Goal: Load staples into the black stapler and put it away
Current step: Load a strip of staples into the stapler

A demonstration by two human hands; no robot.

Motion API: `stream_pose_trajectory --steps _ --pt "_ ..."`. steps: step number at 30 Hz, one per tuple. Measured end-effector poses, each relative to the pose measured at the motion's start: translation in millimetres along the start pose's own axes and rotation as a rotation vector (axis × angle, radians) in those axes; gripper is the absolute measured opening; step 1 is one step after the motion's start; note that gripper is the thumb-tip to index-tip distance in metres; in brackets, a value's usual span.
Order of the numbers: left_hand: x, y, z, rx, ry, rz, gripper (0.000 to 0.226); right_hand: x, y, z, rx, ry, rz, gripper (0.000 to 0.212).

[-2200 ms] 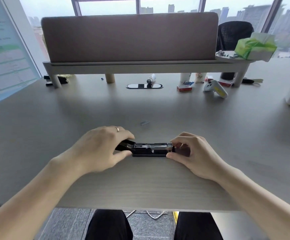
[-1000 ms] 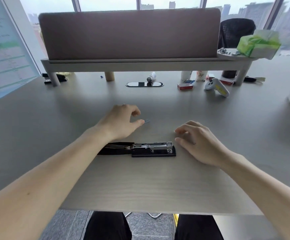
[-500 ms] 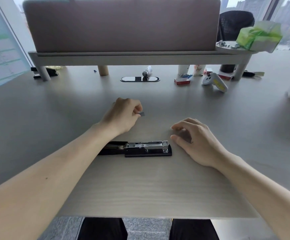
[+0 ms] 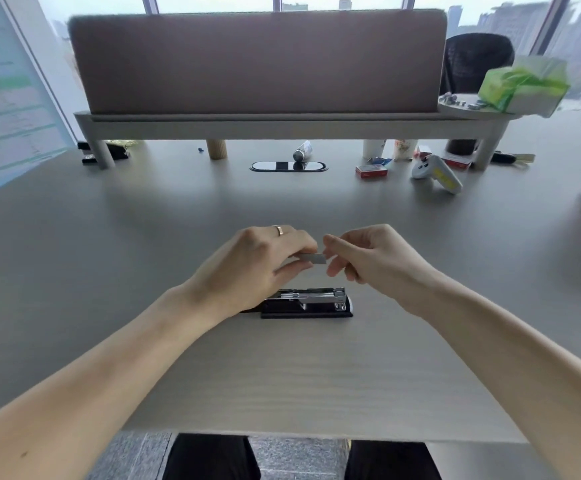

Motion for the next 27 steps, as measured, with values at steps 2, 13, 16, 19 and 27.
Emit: stream_pose_trajectory --steps 2,13,16,19,27 --pt "0 1 1 -0.018 0.0 0.004 0.01 -2 1 1 -0.025 0.039 -0.02 0.04" --pt "1 3 2 -0.04 -0.03 -0.05 0.013 5 1 -1 0.098 -0.233 -0.126 0.02" --pt "2 4 2 -0.058 0.018 0.009 0.014 4 1 -2 0.112 -0.277 -0.157 0.019" --pt "9 2 3 -0.116 0.248 0.324 0.017 5 3 -1 0.069 -0.301 -0.1 0.018" --pt "18 0 -5 0.09 0.639 0.659 0.015 1 11 -3 -0.06 -0.095 0.241 0.011"
Point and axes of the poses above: each hand's wrist, its own y-axis away from the middle knuckle, its own z-axis out of the back of the hand, x = y × z, the point moved 3 cm from there along -y, towards the middle knuckle, and after that the axes turned 1 degree about -x, right-handed, at the moved point
